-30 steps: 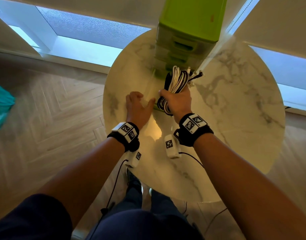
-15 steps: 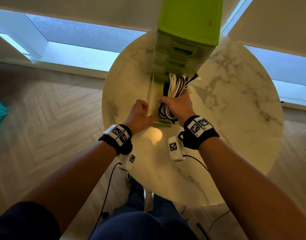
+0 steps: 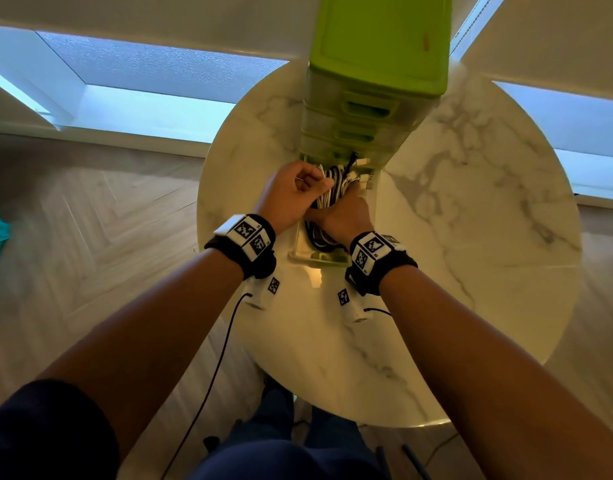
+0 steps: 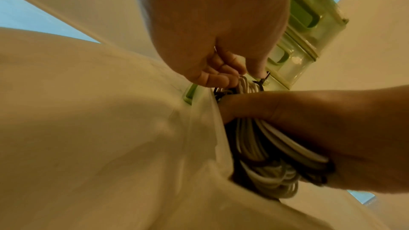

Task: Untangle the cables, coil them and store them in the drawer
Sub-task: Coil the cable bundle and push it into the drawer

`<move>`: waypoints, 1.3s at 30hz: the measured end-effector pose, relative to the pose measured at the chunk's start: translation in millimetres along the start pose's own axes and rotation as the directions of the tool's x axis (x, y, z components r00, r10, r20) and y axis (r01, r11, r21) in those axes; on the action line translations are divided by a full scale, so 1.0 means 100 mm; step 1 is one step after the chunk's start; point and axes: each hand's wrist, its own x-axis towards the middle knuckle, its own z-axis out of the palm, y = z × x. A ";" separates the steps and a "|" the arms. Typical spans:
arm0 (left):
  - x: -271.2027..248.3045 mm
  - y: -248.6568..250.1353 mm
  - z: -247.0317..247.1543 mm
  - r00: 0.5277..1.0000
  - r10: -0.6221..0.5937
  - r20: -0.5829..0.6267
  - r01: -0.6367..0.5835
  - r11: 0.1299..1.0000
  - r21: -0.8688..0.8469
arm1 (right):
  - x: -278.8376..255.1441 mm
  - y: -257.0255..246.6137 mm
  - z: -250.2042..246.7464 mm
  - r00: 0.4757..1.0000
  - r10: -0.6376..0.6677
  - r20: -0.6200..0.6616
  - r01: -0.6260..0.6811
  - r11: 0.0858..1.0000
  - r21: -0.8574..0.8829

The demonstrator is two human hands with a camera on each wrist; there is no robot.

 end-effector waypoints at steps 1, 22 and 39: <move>0.03 0.01 0.01 1.000 -0.001 -0.002 0.002 1.000 0.024 | 0.00 0.03 0.01 1.000 -0.013 -0.010 0.013 1.000 0.015; 0.24 0.17 0.29 0.983 -0.016 0.185 -0.047 0.942 0.331 | -0.15 0.40 -0.04 0.934 -0.351 -0.068 0.314 0.897 -0.313; 0.08 0.30 0.22 0.967 0.077 0.242 -0.154 0.935 0.319 | -0.56 0.66 0.02 0.921 -0.383 -0.074 0.256 0.737 -0.626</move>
